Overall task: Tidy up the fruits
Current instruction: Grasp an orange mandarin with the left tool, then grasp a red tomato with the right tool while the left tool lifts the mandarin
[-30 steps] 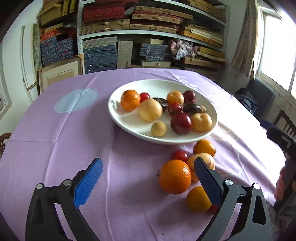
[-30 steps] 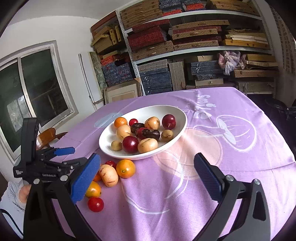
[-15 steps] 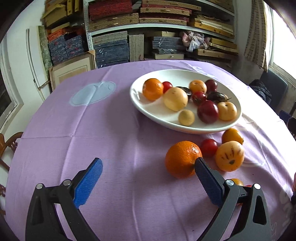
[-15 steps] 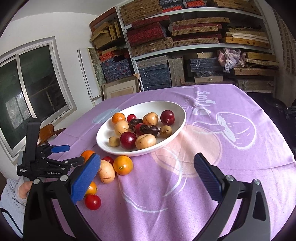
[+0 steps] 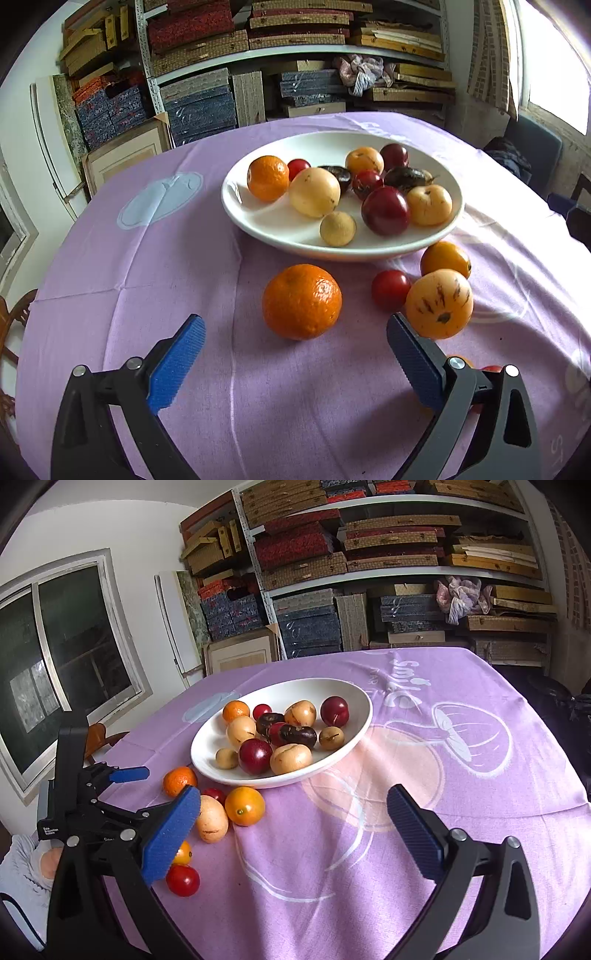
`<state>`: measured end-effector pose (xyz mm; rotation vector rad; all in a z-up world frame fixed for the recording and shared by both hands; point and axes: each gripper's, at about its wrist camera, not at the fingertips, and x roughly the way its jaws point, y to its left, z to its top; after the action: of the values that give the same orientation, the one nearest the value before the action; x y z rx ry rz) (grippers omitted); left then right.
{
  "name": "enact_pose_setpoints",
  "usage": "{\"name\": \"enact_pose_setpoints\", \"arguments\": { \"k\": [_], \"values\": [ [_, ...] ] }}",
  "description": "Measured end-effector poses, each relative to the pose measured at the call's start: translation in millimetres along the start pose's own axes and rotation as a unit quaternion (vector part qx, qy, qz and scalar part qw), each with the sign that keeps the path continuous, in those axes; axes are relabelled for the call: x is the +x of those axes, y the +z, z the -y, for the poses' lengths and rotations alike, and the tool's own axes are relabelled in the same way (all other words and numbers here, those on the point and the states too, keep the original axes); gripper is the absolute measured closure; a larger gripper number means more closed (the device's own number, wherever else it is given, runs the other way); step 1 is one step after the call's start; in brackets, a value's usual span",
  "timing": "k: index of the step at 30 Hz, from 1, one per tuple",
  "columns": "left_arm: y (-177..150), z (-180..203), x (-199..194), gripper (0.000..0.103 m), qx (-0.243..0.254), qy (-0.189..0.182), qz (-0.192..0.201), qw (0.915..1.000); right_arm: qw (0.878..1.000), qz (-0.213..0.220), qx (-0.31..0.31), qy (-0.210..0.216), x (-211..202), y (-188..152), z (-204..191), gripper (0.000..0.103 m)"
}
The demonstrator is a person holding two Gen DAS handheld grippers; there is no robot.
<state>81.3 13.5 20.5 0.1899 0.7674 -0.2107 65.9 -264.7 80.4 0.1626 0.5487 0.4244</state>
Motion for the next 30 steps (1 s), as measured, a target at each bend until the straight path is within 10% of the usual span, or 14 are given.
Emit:
{"name": "enact_pose_setpoints", "arguments": {
  "k": [7,13,21,30],
  "values": [
    [11,-13,15,0.007,-0.03,-0.028,-0.01,0.9991,1.0,-0.004,-0.002,0.0,3,-2,0,0.004],
    [11,-14,28,0.055,-0.033,-0.058,-0.04,0.997,1.0,-0.009,-0.006,0.0,6,-4,-1,0.004],
    [0,-19,17,0.056,-0.039,-0.053,-0.036,0.9972,0.997,-0.03,-0.045,0.05,9,-7,-19,0.005],
    [-4,-27,14,0.056,-0.053,-0.053,-0.038,0.9965,0.962,-0.13,-0.195,0.141,19,-40,-87,0.043]
  ]
}}
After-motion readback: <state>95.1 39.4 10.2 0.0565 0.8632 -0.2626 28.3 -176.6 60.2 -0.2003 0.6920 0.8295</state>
